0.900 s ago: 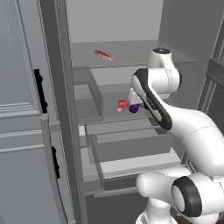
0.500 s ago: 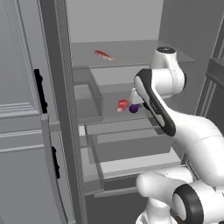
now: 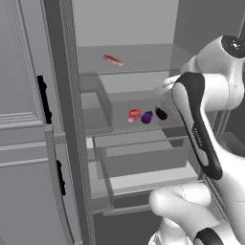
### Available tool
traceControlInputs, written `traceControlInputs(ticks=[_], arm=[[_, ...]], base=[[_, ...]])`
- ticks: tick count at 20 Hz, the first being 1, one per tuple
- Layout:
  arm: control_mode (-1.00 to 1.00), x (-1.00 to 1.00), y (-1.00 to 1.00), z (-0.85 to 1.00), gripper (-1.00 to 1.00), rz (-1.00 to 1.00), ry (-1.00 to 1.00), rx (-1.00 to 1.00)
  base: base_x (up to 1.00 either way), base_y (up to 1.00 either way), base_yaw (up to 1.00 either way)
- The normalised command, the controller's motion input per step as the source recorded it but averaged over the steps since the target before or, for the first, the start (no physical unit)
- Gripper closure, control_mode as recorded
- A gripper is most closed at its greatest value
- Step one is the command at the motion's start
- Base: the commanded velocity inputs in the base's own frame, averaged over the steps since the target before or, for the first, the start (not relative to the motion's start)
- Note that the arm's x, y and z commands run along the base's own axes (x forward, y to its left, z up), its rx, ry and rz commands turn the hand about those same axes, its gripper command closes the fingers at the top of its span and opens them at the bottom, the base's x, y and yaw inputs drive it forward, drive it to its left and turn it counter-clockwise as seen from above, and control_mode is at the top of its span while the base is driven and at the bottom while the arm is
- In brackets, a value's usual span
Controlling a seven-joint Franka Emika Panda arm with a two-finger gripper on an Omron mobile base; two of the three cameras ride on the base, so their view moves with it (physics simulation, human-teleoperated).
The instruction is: Place one eggplant and one steak in each tupperware on the nearby counter, to pack two identical lunches.
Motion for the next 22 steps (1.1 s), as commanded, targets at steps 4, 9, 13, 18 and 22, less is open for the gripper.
traceControlInputs(ticks=[4, 9, 13, 18, 22], arm=[[-1.0, 0.29, 0.13, 0.94, -1.0, 0.09, -0.22, 0.09], [-1.0, 0.88, 0.42, 0.21, -1.0, 0.06, -0.01, 0.16], [-1.0, 0.75, 0.55, 0.01, -1.0, 0.0, -0.06, 0.1], [-1.0, 0.65, 0.67, -0.05, -1.0, -0.01, 0.0, -0.03], [-1.0, 0.75, 0.18, -0.12, -1.0, -0.02, 0.0, -0.03]], base=[[0.0, 0.0, 0.0], [0.0, 0.0, 0.0], [0.0, 0.0, 0.0], [0.0, 0.0, 0.0], [0.0, 0.0, 0.0]])
